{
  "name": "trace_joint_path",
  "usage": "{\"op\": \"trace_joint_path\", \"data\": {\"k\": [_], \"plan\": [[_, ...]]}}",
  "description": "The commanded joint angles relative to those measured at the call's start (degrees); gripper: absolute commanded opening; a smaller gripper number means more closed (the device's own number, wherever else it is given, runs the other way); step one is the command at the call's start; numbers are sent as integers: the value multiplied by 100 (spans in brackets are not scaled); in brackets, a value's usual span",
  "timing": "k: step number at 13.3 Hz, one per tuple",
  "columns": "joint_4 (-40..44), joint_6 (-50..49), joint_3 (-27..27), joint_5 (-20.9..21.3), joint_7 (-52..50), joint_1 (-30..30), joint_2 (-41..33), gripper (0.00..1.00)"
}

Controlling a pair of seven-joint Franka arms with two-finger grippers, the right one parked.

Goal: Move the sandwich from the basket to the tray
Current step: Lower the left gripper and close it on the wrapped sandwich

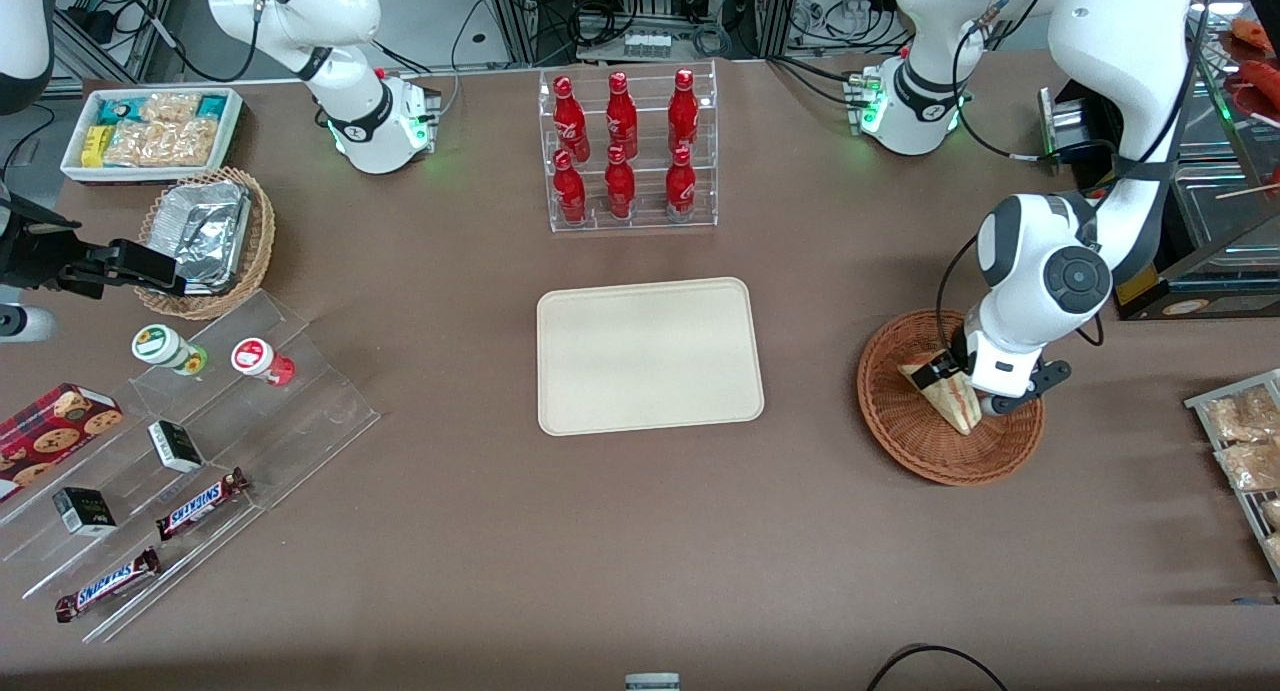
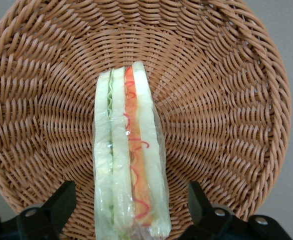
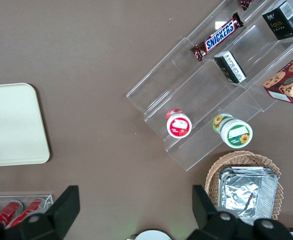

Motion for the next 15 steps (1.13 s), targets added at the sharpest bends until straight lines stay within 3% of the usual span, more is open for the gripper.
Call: {"op": "trace_joint_path", "data": {"k": [1, 4, 5, 9, 12, 15], "plan": [[50, 211, -19, 27, -254, 33, 124, 79], [50, 335, -19, 62, -309, 33, 186, 15], [50, 326, -19, 62, -274, 33, 169, 0], [207, 20, -18, 97, -238, 42, -15, 0], [935, -1243, -62, 553, -264, -45, -139, 0], [1883, -2202, -98, 563, -308, -501, -86, 0]]}}
